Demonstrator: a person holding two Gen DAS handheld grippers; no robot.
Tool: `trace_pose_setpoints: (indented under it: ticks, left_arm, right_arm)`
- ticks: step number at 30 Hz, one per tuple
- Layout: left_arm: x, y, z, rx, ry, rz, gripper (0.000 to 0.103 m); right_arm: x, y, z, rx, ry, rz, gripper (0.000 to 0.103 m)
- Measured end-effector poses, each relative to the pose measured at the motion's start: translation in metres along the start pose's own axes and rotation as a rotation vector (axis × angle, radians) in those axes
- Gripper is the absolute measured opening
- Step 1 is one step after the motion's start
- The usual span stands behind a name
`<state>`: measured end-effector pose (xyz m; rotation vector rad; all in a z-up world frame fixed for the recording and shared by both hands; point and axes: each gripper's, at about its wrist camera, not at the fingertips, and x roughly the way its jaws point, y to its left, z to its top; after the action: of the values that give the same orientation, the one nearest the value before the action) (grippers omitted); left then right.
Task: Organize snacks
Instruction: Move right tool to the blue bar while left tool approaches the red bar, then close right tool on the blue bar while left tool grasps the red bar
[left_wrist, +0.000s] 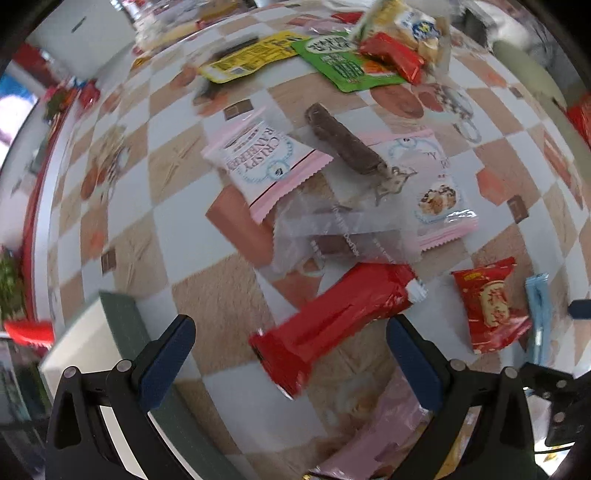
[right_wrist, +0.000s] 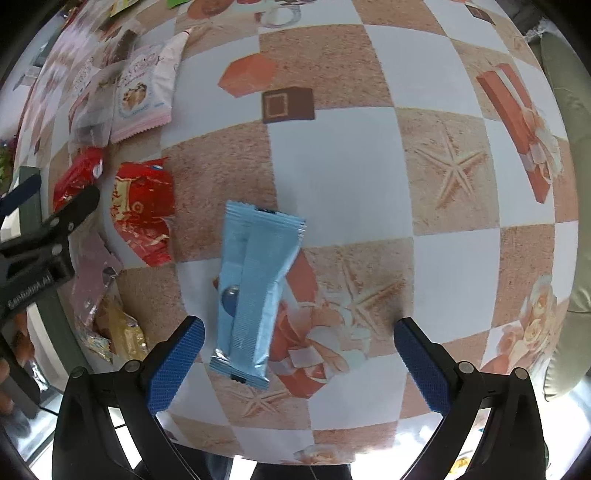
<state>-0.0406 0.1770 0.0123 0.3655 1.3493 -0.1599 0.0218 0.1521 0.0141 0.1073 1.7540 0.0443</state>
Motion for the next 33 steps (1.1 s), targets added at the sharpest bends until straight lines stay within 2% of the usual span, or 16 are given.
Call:
trace_pose_setpoints:
  ticks: [2, 5, 7, 11, 13, 17, 19, 21, 24, 28, 31, 33]
  left_arm:
    - [0.006, 0.001, 0.004, -0.025, 0.018, -0.065, 0.103]
    - [0.013, 0.005, 0.001, -0.083, 0.112, -0.213, 0.103]
    - [0.004, -0.001, -0.005, -0.054, 0.090, -0.243, 0.103]
    - [-0.018, -0.005, -0.008, -0.038, 0.012, -0.169, 0.103]
    - [-0.020, -0.001, 0.000, -0.047, -0.009, -0.142, 0.103]
    - [0.002, 0.001, 0.016, -0.032, 0.056, -0.153, 0.103]
    - [0.011, -0.004, 0.017, 0.013, 0.071, -0.126, 0.103]
    - [0.015, -0.006, 0.009, 0.014, 0.054, -0.148, 0.103]
    - [0.020, -0.003, 0.009, -0.018, 0.064, -0.186, 0.103]
    - [0.032, 0.012, 0.007, -0.017, 0.085, -0.180, 0.103]
    - [0.038, 0.003, 0.022, -0.025, 0.143, -0.176, 0.103]
    - [0.034, -0.006, 0.031, -0.024, 0.156, -0.172, 0.098]
  right_arm:
    - [0.007, -0.007, -0.006, 0.011, -0.002, -0.001, 0.103]
    - [0.020, -0.019, -0.017, 0.027, -0.007, 0.007, 0.103]
    - [0.021, -0.031, -0.022, 0.026, -0.006, 0.005, 0.103]
    - [0.023, -0.050, -0.031, 0.038, -0.006, 0.010, 0.103]
    - [0.026, -0.052, -0.033, 0.041, -0.007, 0.008, 0.103]
    - [0.036, -0.047, -0.029, 0.005, 0.000, -0.029, 0.103]
    - [0.041, -0.046, -0.029, -0.020, 0.011, -0.064, 0.103]
    - [0.044, -0.048, -0.032, -0.046, 0.011, -0.090, 0.103]
    - [0.047, -0.057, -0.035, -0.038, 0.009, -0.089, 0.103]
    - [0.052, -0.068, -0.033, -0.032, 0.039, -0.087, 0.103]
    - [0.051, -0.074, -0.030, -0.016, 0.029, -0.060, 0.103]
    - [0.049, -0.074, -0.034, -0.035, 0.006, -0.061, 0.097]
